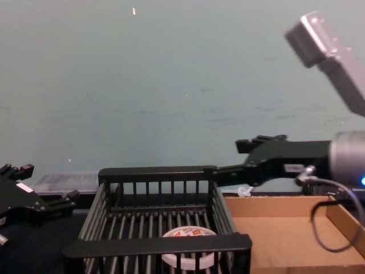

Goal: Pick up the white tape and place it into the black box , Pick up the silver tape and place it into the brown box.

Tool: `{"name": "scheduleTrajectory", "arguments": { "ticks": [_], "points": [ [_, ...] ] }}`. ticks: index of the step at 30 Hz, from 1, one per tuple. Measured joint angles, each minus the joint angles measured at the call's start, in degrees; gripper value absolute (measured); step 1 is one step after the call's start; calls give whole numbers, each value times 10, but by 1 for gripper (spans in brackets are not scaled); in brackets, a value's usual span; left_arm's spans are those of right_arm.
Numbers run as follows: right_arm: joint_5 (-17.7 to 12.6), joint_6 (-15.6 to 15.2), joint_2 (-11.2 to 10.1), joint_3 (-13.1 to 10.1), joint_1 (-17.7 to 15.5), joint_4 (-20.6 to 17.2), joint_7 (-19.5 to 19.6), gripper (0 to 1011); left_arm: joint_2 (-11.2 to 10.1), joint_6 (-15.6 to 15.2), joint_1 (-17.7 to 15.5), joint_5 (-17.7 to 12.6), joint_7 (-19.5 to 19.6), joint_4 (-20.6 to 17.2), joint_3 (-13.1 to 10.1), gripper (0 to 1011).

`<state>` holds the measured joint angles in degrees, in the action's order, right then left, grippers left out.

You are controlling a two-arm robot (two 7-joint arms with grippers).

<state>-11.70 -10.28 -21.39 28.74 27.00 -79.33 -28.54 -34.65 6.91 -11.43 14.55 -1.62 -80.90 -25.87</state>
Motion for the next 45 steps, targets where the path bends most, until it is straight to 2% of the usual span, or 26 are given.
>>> {"name": "scheduleTrajectory", "arguments": {
  "ticks": [2,3,4,7,12,13,15,16,19,25,33,45],
  "points": [
    [-4,-5,-10,-5,-11,-18,0,1002,0,0,0,0,0,0,0,1001],
    [-8,-9,-22,-10,-23,-35,0,1003,0,0,0,0,0,0,0,1001],
    [-8,-9,-22,-10,-23,-35,0,1002,0,0,0,0,0,0,0,1001],
    [-21,-23,-53,-26,-54,-80,-1,1002,0,0,0,0,0,0,0,1001],
    [-41,-38,-94,-43,-94,-131,-9,1002,0,0,0,0,0,0,0,1001],
    [-41,-38,-94,-43,-94,-131,-9,1002,0,0,0,0,0,0,0,1001],
    [-52,-47,-114,-48,-114,-154,-14,1002,0,0,0,0,0,0,0,1001],
    [-52,-47,-114,-48,-114,-154,-14,1002,0,0,0,0,0,0,0,1001],
    [-65,-58,-138,-51,-138,-178,-21,1002,0,0,0,0,0,0,0,1001],
    [-85,-76,-167,-45,-176,-206,-30,1002,0,0,0,0,0,0,0,1002],
    [-95,-91,-188,-24,-196,-217,-36,1002,0,0,0,0,0,0,0,1001],
    [-88,-102,-195,10,-186,-205,-45,1002,0,0,0,0,0,0,0,1002]
  ]
}}
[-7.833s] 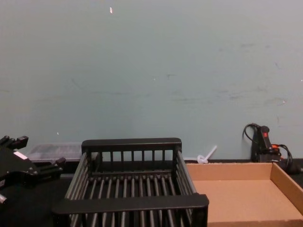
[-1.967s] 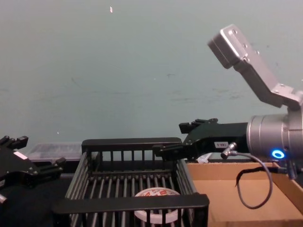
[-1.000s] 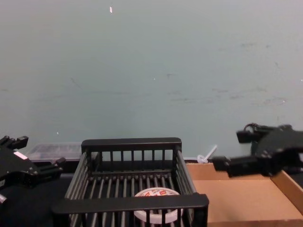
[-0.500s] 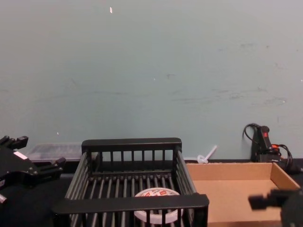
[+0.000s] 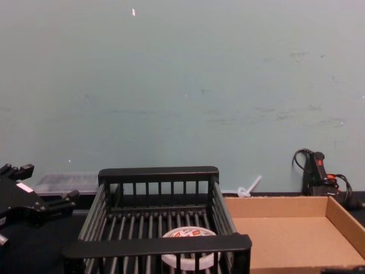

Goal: Pick up the white tape and place it into the black box , Pick up the silver tape and place it into the brown box.

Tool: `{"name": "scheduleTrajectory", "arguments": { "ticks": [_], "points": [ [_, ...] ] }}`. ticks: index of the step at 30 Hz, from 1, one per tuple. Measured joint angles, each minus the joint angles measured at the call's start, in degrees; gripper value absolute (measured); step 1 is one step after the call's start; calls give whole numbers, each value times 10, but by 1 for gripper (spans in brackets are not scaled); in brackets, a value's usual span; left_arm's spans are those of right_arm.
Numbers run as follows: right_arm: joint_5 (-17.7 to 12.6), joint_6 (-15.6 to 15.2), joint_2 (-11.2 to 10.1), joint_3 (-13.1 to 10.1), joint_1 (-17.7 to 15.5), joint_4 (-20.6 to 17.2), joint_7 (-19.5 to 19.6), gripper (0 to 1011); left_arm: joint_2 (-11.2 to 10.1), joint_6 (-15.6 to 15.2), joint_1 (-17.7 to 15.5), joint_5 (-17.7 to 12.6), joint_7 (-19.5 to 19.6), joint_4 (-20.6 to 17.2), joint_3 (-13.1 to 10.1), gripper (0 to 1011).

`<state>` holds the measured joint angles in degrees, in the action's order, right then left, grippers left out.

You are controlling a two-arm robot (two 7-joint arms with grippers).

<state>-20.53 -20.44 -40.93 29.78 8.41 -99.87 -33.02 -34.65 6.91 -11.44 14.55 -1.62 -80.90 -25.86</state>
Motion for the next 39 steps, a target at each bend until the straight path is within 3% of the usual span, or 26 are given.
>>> {"name": "scheduleTrajectory", "arguments": {
  "ticks": [16,39],
  "points": [
    [23,-8,25,34,32,44,-1,1003,0,0,0,0,0,0,0,1001],
    [37,-20,41,47,48,70,-7,1002,0,0,0,0,0,0,0,1001]
  ]
}}
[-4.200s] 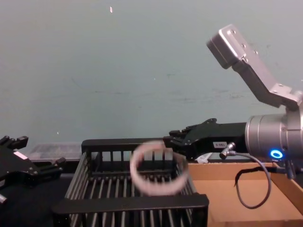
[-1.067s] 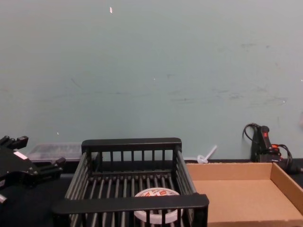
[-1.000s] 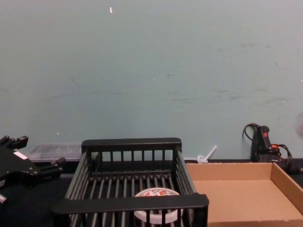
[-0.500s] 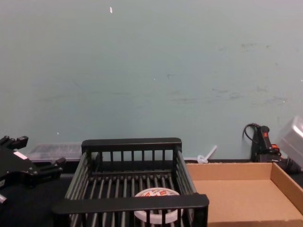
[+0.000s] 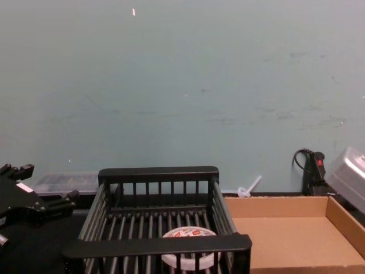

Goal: Pick up the white tape and place it into the black box , Pick up the silver tape and place it into the brown box.

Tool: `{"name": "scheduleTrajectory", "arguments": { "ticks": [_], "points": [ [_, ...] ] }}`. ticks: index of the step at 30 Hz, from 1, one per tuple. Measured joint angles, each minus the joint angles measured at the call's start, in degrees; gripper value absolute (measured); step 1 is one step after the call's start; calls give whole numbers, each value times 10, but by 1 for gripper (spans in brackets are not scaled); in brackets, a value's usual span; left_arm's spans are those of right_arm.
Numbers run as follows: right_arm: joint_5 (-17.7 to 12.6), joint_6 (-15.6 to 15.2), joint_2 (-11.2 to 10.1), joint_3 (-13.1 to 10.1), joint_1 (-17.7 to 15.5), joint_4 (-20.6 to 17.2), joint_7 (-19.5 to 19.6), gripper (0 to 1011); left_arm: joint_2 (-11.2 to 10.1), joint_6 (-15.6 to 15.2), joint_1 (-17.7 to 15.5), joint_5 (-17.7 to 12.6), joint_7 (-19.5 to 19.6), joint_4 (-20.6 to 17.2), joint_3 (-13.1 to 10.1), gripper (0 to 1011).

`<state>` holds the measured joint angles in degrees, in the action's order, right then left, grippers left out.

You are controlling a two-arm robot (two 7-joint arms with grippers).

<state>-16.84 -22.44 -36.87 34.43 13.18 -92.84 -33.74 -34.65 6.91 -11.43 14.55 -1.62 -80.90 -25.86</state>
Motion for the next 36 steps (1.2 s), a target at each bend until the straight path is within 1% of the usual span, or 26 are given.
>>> {"name": "scheduleTrajectory", "arguments": {
  "ticks": [14,16,18,20,22,24,25,26,27,30,33,34,36],
  "points": [
    [0,0,0,0,0,0,0,1002,0,0,0,0,0,0,0,1001],
    [0,0,0,0,-1,0,0,978,0,0,0,0,0,0,0,1002],
    [0,0,0,0,-1,0,0,927,0,0,0,0,0,0,0,1001],
    [0,0,-1,-1,-1,0,0,902,0,0,0,0,0,0,0,1001],
    [0,1,-1,-1,-1,-1,0,834,0,0,0,0,0,0,0,1001],
    [0,1,-1,-1,-1,-1,0,799,0,0,0,0,0,0,0,1001],
    [0,1,-1,-1,-1,-1,0,743,0,0,0,0,0,0,0,1001],
    [0,1,-1,-1,-1,-1,0,730,0,0,0,0,0,0,0,1001],
    [0,1,-1,-1,-1,-1,0,674,0,0,0,0,0,0,0,1001],
    [0,1,-1,-1,-1,-1,1,606,0,0,0,0,0,0,0,1001],
    [0,1,-1,-1,-1,-1,1,483,0,0,0,0,0,0,0,1001],
    [0,1,-1,-1,-1,-1,1,483,0,0,0,0,0,0,0,1001],
    [0,1,-1,-1,-1,-1,1,400,0,0,0,0,0,0,0,1001]
  ]
}}
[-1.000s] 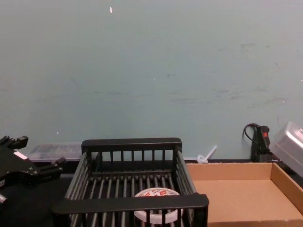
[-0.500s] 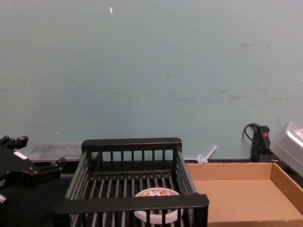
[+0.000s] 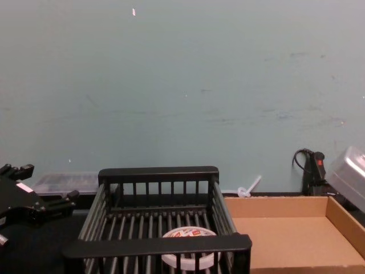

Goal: Pick up the white tape and place it into the black box , Pick up the silver tape and place it into the brown box.

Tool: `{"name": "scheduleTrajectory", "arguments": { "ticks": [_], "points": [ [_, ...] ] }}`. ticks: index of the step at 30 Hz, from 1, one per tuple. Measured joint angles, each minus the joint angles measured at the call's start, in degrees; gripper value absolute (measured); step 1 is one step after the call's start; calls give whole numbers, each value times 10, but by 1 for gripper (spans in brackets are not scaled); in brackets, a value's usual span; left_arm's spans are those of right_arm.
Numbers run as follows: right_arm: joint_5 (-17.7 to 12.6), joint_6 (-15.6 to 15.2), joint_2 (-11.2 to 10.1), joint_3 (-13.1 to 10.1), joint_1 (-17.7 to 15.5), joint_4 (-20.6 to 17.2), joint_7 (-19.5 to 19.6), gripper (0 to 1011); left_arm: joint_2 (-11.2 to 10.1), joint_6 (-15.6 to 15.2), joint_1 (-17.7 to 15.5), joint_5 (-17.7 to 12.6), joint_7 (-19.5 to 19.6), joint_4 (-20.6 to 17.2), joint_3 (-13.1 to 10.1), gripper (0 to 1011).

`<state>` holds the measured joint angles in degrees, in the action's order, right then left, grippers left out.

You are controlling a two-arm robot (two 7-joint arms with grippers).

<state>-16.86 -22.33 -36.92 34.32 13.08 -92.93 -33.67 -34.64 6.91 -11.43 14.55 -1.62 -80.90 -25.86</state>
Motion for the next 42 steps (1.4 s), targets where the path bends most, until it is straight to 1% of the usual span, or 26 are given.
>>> {"name": "scheduleTrajectory", "arguments": {
  "ticks": [1,3,4,6,7,8,10,29,36,41,42],
  "points": [
    [0,0,0,0,0,0,0,383,0,0,0,0,0,0,0,1001],
    [0,0,0,0,0,0,0,277,0,0,0,0,0,0,0,1001],
    [0,0,0,0,0,0,0,277,0,0,0,0,0,0,0,1002],
    [0,0,0,0,0,0,0,200,0,0,0,0,0,0,0,1001],
    [0,0,0,0,0,0,0,200,0,0,0,0,0,0,0,1001],
    [0,0,0,0,0,0,0,156,0,0,0,0,0,0,0,1001],
    [0,0,0,0,0,0,0,140,0,0,0,0,0,0,0,1001],
    [-2,0,0,-1,0,0,0,140,0,0,0,0,0,0,0,1001],
    [-16,1,-1,-16,-6,-9,5,140,0,0,0,0,0,0,0,1001],
    [-26,3,-2,-33,-7,-15,18,140,0,0,0,0,0,0,0,1001],
    [-28,5,0,-40,-4,-15,25,140,0,0,0,0,0,0,0,1001]
  ]
}}
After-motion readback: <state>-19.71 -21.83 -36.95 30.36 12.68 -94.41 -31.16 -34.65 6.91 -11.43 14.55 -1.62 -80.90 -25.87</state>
